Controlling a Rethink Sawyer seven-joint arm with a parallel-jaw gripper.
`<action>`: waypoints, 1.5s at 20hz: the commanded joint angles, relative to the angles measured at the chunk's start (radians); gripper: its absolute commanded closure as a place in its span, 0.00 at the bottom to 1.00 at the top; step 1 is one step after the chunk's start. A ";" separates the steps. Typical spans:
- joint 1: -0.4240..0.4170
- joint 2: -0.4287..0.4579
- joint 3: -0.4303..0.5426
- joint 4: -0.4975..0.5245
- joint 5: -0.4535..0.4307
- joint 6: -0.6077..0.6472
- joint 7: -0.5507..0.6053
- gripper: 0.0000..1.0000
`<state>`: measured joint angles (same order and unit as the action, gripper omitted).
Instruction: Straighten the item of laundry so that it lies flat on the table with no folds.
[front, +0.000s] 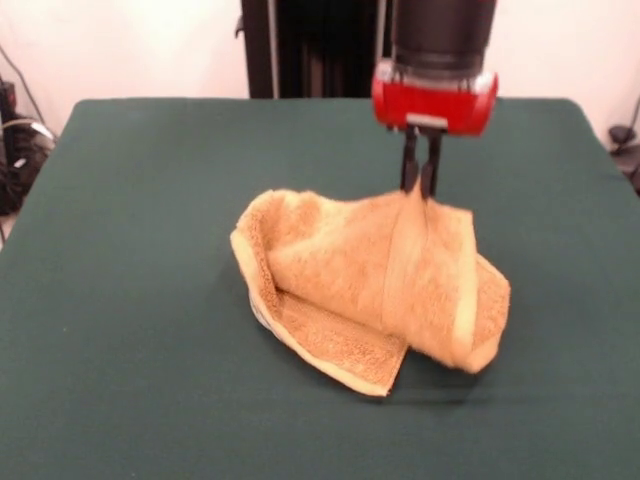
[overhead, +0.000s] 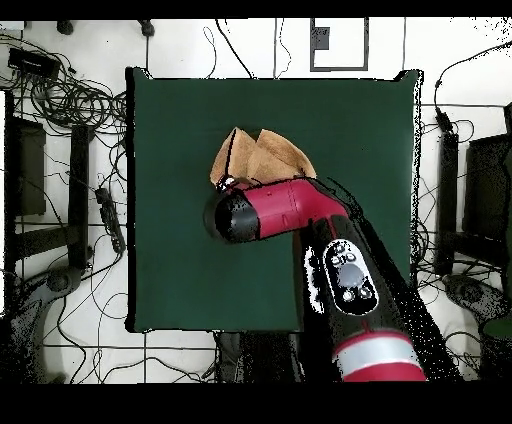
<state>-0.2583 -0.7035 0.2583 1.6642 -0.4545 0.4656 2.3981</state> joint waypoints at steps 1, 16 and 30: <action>-0.017 -0.145 0.080 0.286 0.100 0.009 0.044 1.00; -0.131 -0.478 0.153 0.604 0.324 0.114 -0.086 1.00; -0.244 -0.711 0.145 0.850 0.450 0.093 -0.295 1.00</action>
<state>-0.4820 -1.3601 0.3018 2.2947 -0.0756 0.5405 2.3887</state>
